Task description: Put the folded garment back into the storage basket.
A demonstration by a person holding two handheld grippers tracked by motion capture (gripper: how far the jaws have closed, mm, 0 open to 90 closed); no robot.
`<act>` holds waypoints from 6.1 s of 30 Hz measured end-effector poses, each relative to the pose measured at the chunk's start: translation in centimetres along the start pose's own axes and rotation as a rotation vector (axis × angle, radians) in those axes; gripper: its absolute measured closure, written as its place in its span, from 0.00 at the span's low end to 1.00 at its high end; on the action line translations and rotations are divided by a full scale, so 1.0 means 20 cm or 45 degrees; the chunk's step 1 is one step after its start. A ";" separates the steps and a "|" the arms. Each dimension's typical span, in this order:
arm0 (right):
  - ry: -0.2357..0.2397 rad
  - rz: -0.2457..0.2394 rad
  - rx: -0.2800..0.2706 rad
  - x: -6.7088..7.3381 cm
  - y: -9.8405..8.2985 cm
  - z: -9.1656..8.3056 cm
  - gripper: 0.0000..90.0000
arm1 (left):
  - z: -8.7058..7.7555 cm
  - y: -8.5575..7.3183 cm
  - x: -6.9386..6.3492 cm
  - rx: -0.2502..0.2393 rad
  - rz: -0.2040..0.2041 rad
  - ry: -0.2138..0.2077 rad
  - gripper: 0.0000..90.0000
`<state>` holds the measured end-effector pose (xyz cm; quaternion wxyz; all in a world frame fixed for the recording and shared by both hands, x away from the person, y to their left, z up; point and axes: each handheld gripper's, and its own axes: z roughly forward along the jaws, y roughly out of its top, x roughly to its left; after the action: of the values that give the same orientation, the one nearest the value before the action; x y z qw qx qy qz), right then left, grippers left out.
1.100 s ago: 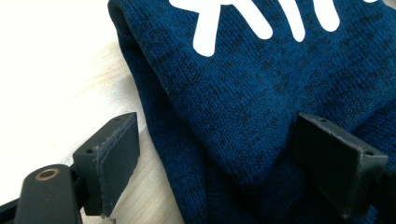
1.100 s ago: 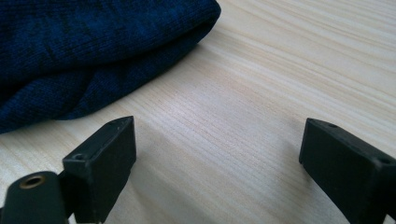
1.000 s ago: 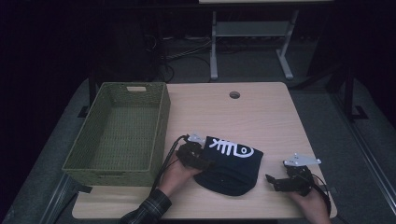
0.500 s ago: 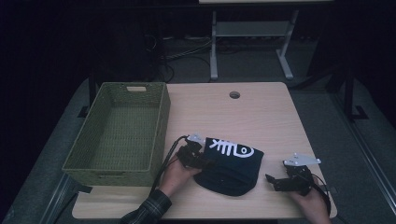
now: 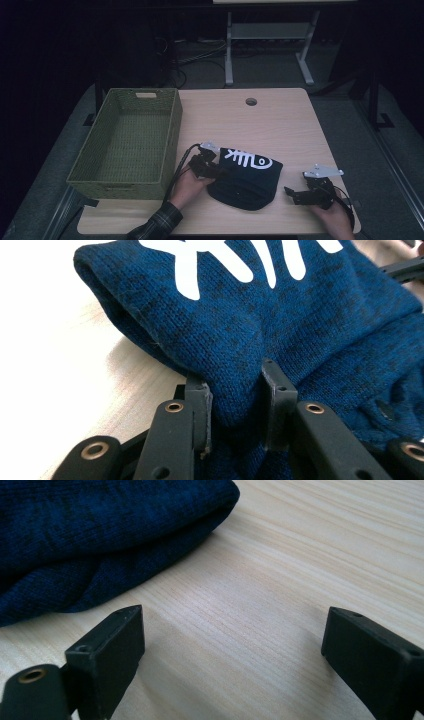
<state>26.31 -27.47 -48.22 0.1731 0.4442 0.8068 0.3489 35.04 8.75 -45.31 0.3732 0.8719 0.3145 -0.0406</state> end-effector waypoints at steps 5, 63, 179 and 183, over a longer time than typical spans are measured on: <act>0.000 0.000 0.000 0.00 0.00 0.00 0.11 | -0.04 0.03 -0.02 0.002 0.003 -0.007 0.79; 0.000 -0.003 -0.002 0.00 0.00 0.00 0.11 | -0.77 0.34 -0.07 -0.031 0.091 -0.001 0.79; -0.013 0.008 -0.003 0.00 0.00 0.00 0.12 | -1.38 -0.39 0.71 0.147 -0.416 0.495 0.61; -0.013 0.008 -0.003 0.00 0.00 0.00 0.12 | -1.38 -0.40 0.72 0.161 -0.422 0.557 0.53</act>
<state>26.41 -27.47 -48.22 0.1765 0.4483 0.8042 0.3480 37.40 38.98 -34.93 0.2295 0.8181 0.5228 0.0685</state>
